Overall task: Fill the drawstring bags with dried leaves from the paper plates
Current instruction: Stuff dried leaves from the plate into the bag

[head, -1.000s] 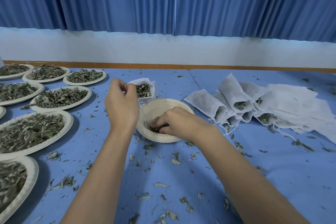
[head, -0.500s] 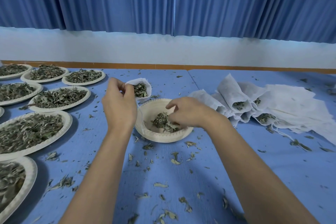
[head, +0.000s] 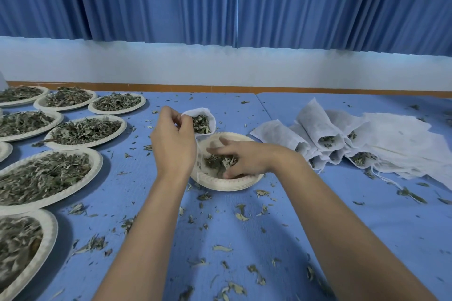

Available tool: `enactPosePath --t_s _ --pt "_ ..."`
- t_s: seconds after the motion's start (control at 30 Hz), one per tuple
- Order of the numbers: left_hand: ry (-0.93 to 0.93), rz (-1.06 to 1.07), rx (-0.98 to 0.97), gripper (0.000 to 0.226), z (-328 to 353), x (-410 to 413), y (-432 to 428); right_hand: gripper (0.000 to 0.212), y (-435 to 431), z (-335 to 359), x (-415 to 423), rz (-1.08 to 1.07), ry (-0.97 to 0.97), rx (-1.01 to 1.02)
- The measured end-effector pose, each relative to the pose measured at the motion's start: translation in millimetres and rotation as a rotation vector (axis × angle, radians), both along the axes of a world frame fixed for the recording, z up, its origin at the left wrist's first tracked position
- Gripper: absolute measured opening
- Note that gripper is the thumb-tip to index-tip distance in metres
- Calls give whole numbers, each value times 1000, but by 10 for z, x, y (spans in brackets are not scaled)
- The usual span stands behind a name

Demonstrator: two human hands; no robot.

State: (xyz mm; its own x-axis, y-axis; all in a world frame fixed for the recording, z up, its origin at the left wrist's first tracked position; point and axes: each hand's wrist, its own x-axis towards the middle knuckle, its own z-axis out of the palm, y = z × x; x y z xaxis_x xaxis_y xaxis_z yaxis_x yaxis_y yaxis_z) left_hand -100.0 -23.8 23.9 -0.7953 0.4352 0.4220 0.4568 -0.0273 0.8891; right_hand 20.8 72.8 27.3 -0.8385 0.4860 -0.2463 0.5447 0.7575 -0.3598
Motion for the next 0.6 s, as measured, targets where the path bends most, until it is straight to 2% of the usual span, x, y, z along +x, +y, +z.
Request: enactPosePath --t_s 0.07,0.23,0.4,0.53,0.6 --pt "2 -5 -2 17 -6 3 4 56 0 -78 -8 36 75 -27" --pt "3 -7 -7 21 -9 16 7 37 -47 -230 -19 24 231 161" --pt "-10 -55 -20 23 -19 72 20 21 -114 -305 -29 -40 287 291" --pt "-25 -77 -44 17 -59 103 56 19 -163 -316 -50 -141 353 283" --pt "-5 -68 -44 19 -83 104 72 19 -168 -316 -40 -247 480 199"
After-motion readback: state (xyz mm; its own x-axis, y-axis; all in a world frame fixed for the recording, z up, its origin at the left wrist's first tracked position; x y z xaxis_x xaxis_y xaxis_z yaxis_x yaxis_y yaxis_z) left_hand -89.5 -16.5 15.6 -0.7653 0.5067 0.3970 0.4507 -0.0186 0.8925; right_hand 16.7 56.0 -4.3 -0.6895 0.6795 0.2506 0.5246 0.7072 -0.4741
